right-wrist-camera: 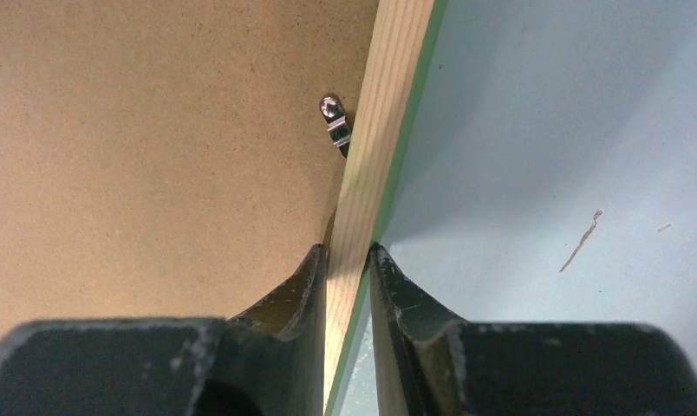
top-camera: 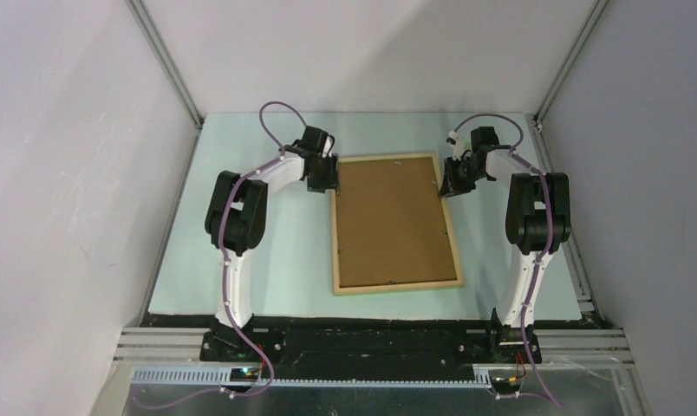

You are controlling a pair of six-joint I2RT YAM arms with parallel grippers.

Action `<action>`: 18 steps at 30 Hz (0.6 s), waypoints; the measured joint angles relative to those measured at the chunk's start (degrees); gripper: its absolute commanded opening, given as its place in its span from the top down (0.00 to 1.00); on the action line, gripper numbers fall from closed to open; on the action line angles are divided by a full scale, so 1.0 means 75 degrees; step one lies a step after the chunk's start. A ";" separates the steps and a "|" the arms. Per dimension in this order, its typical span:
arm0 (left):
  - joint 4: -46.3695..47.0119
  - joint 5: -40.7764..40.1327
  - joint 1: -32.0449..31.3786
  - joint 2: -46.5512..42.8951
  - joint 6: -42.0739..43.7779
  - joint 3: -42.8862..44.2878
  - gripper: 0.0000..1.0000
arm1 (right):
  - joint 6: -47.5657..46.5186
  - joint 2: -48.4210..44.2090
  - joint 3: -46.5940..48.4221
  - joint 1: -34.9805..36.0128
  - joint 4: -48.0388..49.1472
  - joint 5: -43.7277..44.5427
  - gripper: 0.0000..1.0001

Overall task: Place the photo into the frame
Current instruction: Install the photo frame at the center of the board.

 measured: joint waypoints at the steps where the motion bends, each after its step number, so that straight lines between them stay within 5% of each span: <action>1: -0.0003 0.0012 -0.0003 0.0035 0.0000 0.0023 0.47 | 0.0000 0.0000 0.0000 0.0000 0.0000 0.0000 1.00; 18: 0.0105 0.0079 -0.0041 0.0093 -0.0026 0.0090 0.74 | 0.0000 0.0000 0.0000 -0.0015 0.0000 -0.0023 1.00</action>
